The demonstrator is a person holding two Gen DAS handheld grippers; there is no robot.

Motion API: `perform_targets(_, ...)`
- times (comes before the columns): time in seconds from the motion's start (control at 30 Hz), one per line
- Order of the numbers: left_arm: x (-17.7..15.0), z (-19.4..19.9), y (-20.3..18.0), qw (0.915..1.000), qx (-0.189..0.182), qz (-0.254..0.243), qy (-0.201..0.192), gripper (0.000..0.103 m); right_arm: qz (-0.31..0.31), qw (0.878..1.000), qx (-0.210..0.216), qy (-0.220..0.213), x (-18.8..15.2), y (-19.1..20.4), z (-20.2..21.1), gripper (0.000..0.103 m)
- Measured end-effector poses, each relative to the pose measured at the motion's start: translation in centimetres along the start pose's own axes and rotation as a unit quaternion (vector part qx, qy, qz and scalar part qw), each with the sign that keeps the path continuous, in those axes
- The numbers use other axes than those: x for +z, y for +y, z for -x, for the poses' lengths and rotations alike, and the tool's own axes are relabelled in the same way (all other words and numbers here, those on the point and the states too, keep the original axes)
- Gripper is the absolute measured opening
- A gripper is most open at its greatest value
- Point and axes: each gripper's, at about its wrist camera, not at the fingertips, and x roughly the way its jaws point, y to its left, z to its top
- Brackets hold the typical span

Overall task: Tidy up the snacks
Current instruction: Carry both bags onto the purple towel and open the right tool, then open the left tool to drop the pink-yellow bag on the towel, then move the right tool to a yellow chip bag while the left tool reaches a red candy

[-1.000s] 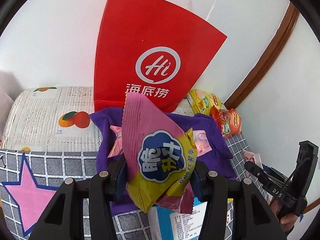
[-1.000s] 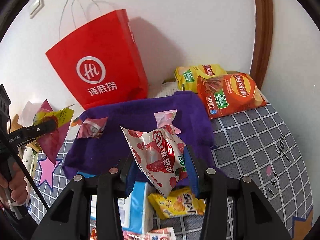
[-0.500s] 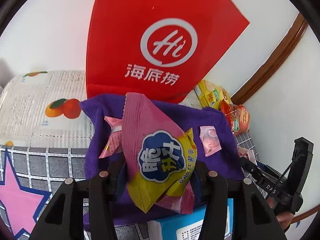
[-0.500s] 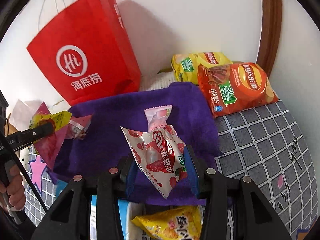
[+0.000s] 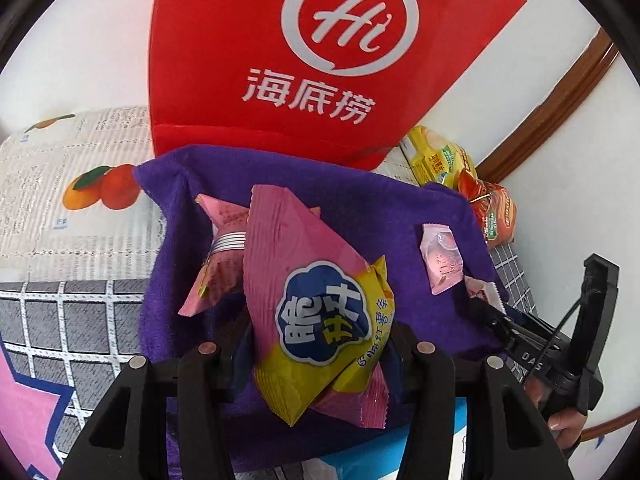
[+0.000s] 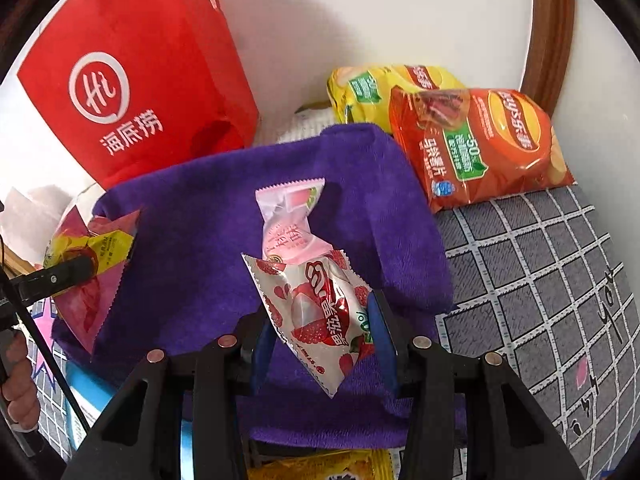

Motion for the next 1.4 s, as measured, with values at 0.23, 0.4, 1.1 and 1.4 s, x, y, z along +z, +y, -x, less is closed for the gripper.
perform_targets(0.23,-0.2,-0.9,-0.5,0.9999,-0.014,-0.006,0.005,0.05,0.007,1.0,-0.013,0.006,-0.2,0.0,-1.2,0.045)
perform_targets(0.4,-0.3,-1.6,-1.0,0.9997,-0.018,-0.011,0.013,0.051,0.009,1.0,-0.005,0.004,-0.2,0.2,-1.1,0.052)
perform_targets(1.1,-1.1,5.0,-2.3,0.9988,-0.021,-0.036,-0.025,0.073,-0.005,1.0,0.004,-0.031,-2.1,-0.1,6.6,0.072)
perform_targets(1.4,-3.3,7.3,-1.4,0.9992,-0.008,-0.033,-0.022,0.073,-0.001,1.0,0.027,-0.011,-6.6,-1.0,7.8,0.072)
